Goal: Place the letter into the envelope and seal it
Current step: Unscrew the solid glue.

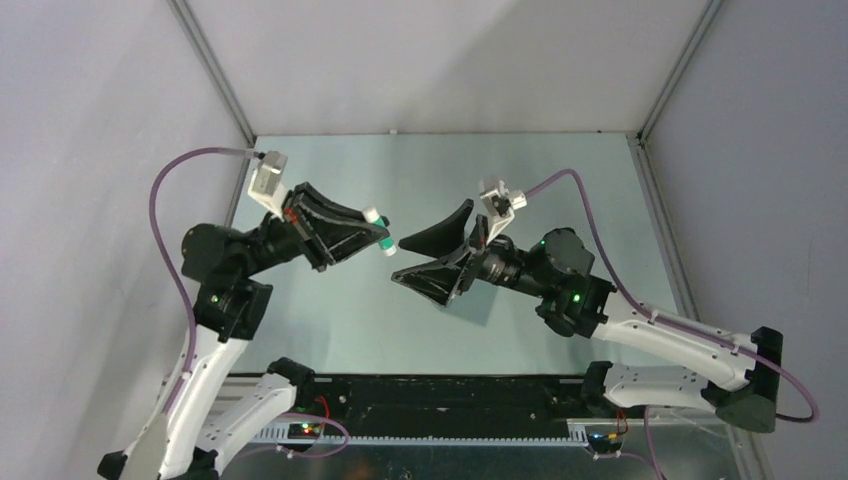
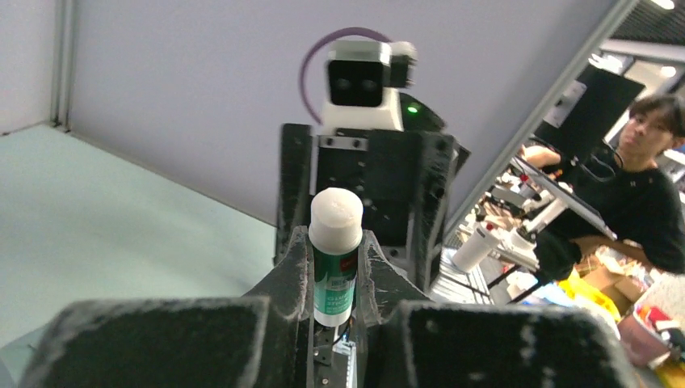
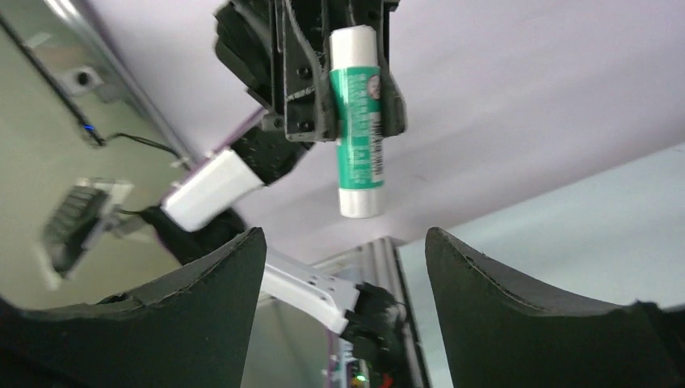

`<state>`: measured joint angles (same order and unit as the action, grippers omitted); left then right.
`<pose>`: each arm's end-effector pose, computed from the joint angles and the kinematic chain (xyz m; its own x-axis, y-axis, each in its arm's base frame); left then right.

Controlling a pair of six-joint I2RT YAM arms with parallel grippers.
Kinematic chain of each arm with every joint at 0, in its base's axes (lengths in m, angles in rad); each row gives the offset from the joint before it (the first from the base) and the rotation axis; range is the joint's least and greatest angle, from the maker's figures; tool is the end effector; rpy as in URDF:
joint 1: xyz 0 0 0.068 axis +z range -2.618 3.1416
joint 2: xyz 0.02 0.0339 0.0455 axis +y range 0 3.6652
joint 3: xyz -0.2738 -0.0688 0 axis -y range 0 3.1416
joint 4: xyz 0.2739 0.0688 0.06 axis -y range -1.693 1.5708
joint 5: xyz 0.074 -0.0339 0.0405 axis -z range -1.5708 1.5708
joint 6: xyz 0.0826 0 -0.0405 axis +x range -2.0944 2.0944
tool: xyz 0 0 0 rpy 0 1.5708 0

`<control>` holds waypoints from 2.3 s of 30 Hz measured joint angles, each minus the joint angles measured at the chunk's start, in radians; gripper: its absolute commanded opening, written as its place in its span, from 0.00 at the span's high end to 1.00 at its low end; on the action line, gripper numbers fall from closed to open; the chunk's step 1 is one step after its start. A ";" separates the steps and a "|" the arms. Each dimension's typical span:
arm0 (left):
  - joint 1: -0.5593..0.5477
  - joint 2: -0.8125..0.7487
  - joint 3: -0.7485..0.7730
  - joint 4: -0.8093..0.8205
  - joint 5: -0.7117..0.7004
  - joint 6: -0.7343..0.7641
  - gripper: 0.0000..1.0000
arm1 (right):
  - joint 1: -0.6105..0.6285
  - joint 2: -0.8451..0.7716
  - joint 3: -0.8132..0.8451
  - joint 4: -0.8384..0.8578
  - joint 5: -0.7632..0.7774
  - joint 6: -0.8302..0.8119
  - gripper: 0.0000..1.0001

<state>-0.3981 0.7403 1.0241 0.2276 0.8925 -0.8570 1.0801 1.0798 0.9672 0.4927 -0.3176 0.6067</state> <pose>0.1352 -0.1266 0.4941 -0.3616 -0.3624 -0.8590 0.9101 0.0629 -0.4097 0.1240 0.2868 0.4404 -0.4120 0.3782 -0.8290 -0.9003 -0.0289 0.4343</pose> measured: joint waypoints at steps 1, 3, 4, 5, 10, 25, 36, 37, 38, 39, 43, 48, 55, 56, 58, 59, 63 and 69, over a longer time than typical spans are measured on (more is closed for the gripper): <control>0.000 0.010 0.000 -0.013 -0.014 -0.002 1.00 | 0.017 -0.002 0.014 -0.042 0.032 -0.040 0.25; 0.000 0.025 0.000 -0.036 -0.042 -0.006 1.00 | 0.056 0.000 0.045 -0.128 0.109 -0.114 0.25; 0.000 0.028 0.000 -0.044 -0.052 -0.007 1.00 | 0.082 0.006 0.068 -0.180 0.156 -0.154 0.25; 0.001 0.034 0.000 -0.055 -0.061 -0.008 1.00 | 0.110 0.016 0.095 -0.229 0.203 -0.192 0.25; 0.002 0.038 0.000 -0.073 -0.096 -0.011 1.00 | 0.211 0.098 0.250 -0.410 0.400 -0.330 0.26; 0.002 0.026 0.000 -0.075 -0.101 -0.014 1.00 | 0.241 0.172 0.348 -0.552 0.595 -0.417 0.57; 0.002 0.016 0.000 -0.075 -0.101 -0.014 1.00 | 0.244 0.171 0.348 -0.545 0.595 -0.420 0.54; 0.002 0.016 0.000 -0.075 -0.101 -0.014 1.00 | 0.245 0.171 0.348 -0.539 0.595 -0.422 0.52; 0.002 0.016 0.000 -0.075 -0.101 -0.014 1.00 | 0.245 0.171 0.348 -0.534 0.594 -0.424 0.51; 0.002 0.016 0.000 -0.075 -0.101 -0.014 1.00 | 0.245 0.169 0.348 -0.528 0.594 -0.425 0.50; 0.004 0.014 0.000 -0.075 -0.101 -0.014 1.00 | 0.246 0.166 0.348 -0.512 0.592 -0.431 0.53; 0.004 0.011 0.000 -0.075 -0.100 -0.014 1.00 | 0.246 0.162 0.348 -0.505 0.592 -0.435 0.59; 0.006 0.011 0.000 -0.075 -0.100 -0.014 1.00 | 0.246 0.162 0.348 -0.491 0.592 -0.435 0.63; 0.006 0.011 0.000 -0.075 -0.100 -0.014 1.00 | 0.246 0.162 0.348 -0.490 0.592 -0.435 0.64; 0.006 0.011 0.000 -0.075 -0.100 -0.014 1.00 | 0.246 0.162 0.348 -0.490 0.592 -0.435 0.68; 0.006 0.011 0.000 -0.075 -0.100 -0.014 1.00 | 0.246 0.162 0.348 -0.490 0.592 -0.436 0.73; 0.006 0.010 0.000 -0.074 -0.097 -0.014 1.00 | 0.246 0.162 0.348 -0.490 0.592 -0.437 0.97; 0.008 0.007 0.000 -0.073 -0.097 -0.015 1.00 | 0.247 0.158 0.348 -0.491 0.578 -0.440 1.00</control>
<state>-0.3897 0.7471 1.0245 0.1547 0.7956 -0.8719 1.3270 1.2377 1.3155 0.0021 0.2607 0.1665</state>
